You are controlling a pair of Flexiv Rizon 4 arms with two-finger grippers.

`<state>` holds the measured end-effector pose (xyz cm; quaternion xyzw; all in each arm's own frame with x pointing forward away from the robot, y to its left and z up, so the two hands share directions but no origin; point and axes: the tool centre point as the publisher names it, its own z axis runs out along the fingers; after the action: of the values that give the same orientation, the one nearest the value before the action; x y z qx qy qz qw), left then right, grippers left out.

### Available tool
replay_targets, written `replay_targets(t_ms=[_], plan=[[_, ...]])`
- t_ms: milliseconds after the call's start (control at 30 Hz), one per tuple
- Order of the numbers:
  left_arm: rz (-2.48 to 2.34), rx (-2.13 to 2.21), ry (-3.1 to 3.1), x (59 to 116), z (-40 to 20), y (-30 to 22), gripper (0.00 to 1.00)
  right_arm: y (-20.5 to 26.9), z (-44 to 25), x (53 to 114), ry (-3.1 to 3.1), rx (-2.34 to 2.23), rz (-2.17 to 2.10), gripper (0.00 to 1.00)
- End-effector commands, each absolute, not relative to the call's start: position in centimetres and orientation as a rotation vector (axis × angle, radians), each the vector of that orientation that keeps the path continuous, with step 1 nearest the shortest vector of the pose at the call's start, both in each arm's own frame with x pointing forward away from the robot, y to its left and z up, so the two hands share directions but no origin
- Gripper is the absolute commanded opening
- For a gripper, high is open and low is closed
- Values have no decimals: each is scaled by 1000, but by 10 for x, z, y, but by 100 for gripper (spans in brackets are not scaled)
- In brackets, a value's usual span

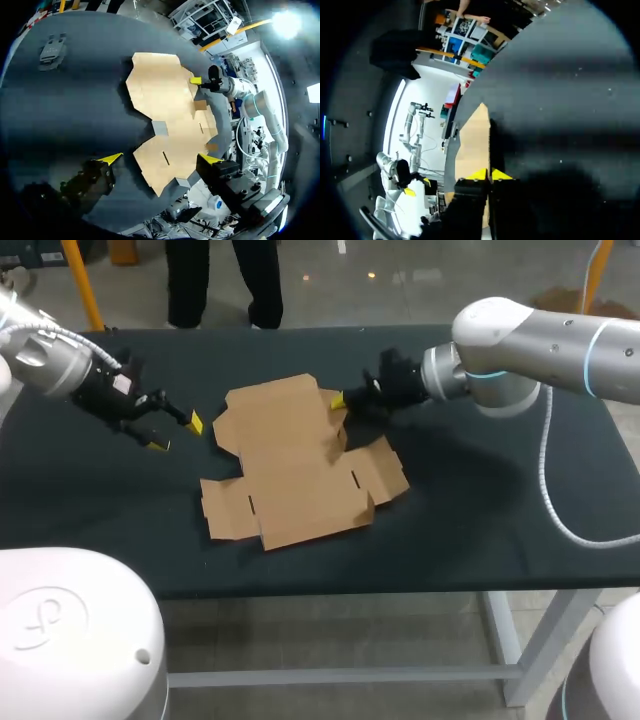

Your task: Assemble the packaging by folding the flat box into shape, placing the metal phone stand inside, and closing the box properly

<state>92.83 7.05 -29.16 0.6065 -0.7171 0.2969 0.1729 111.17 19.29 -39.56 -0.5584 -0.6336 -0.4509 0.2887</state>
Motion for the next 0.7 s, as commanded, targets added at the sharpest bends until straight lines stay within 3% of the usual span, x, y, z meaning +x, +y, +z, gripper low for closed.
replay_targets(t_ms=[33, 700], plan=[[856, 1667, -2039, 935, -295, 71, 100, 186, -380, 1096, -1699, -1482, -1266, 0], [1016, 1617, -2062, 940, -296, 65, 100, 179, -357, 1080, -1717, -1416, -1370, 0]])
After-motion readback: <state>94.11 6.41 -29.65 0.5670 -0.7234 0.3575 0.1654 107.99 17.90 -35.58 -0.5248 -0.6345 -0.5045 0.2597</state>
